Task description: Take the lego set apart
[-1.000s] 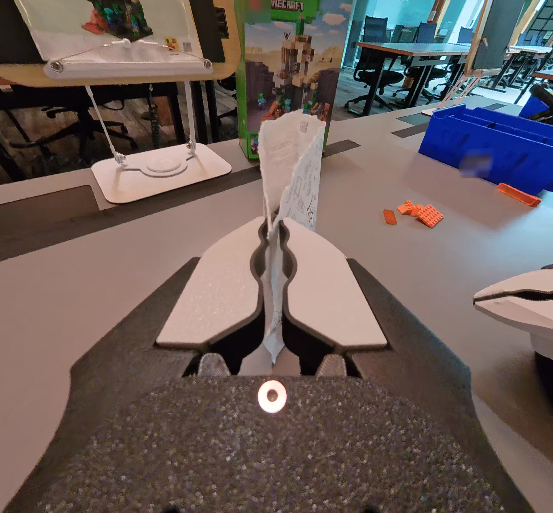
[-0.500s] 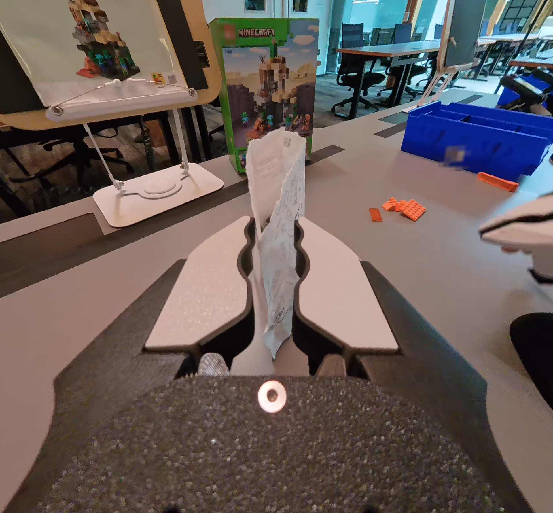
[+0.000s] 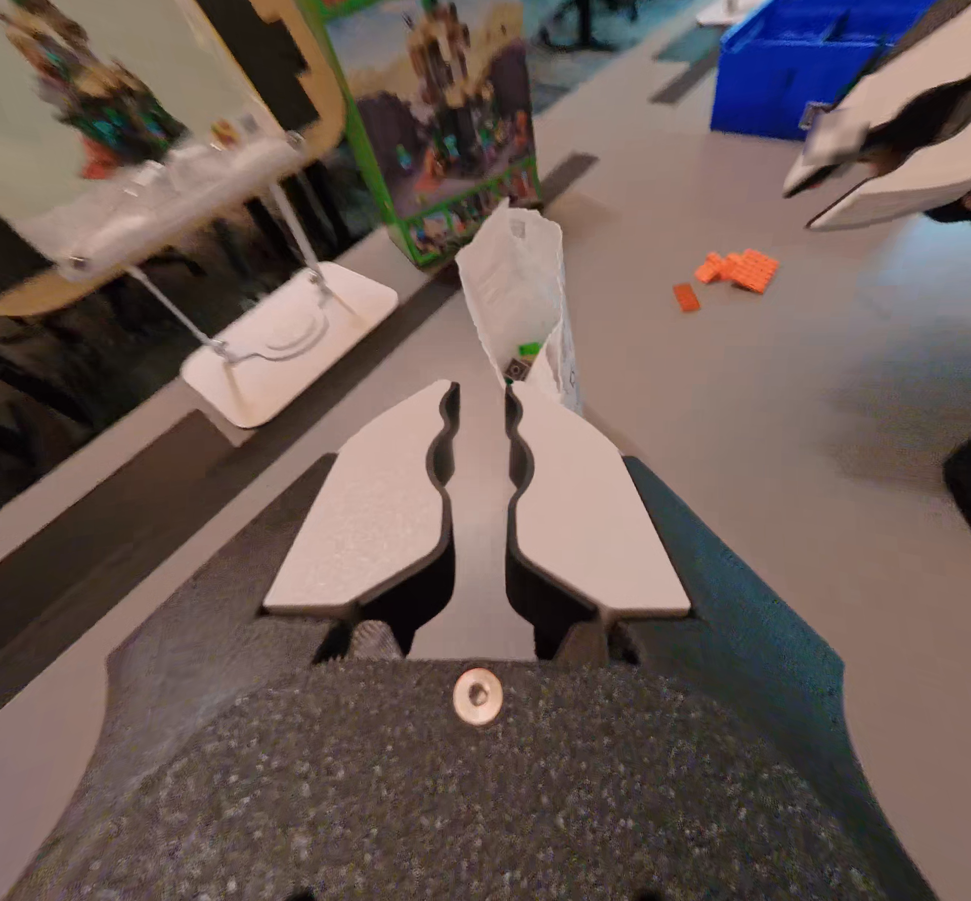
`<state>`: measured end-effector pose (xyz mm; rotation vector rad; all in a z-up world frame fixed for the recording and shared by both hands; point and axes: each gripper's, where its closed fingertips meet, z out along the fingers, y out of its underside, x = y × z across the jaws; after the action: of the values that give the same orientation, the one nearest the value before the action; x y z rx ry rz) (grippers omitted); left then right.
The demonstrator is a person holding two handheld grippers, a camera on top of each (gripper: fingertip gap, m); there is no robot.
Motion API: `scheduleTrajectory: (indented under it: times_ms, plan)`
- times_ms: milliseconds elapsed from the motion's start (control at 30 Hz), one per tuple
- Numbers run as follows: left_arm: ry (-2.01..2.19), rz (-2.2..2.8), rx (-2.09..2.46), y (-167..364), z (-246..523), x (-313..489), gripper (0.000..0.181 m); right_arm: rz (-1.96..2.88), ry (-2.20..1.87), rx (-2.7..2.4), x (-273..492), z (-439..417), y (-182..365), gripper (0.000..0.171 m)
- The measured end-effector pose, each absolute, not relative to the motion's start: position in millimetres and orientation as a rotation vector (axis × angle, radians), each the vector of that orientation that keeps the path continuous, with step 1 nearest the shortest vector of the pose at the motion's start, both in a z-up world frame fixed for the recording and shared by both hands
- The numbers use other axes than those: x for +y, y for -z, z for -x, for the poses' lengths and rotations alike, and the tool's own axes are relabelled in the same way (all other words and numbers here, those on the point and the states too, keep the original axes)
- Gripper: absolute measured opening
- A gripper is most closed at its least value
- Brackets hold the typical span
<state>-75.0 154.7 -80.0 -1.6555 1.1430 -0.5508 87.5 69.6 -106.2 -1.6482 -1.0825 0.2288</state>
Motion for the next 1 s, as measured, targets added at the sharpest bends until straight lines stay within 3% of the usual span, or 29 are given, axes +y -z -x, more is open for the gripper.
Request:
scheduleTrajectory:
  times_ms: [167, 267, 333, 367, 400, 733, 1000]
  plan:
    - [0.682, 1.893, 1.374, 91, 44, 176, 0.034, 1.526, -0.126, -1.528, 124, -8, 94, 0.045]
    - [0.582, 1.996, 1.527, 118, 36, 184, 0.038, 1.511, -0.035, -1.754, 147, 14, 110, 0.050]
    - [0.546, 2.034, 1.609, 133, 34, 183, 0.021, 1.518, 0.096, -1.901, 157, 12, 134, 0.042]
    - [0.522, 2.038, 1.637, 138, 35, 183, 0.003, 1.478, 0.134, -1.950, 155, 11, 143, 0.020]
    - [0.470, 2.031, 1.632, 140, 38, 186, 0.000, 1.407, 0.155, -1.977, 149, 10, 146, 0.000]
    - [0.375, 1.920, 1.644, 137, 46, 161, 0.000, 1.073, 0.363, -2.052, 75, -10, 164, 0.000]
    - [0.370, 1.825, 1.673, 127, 35, 149, 0.002, 1.266, -0.157, -1.828, 74, 9, 105, 0.009]
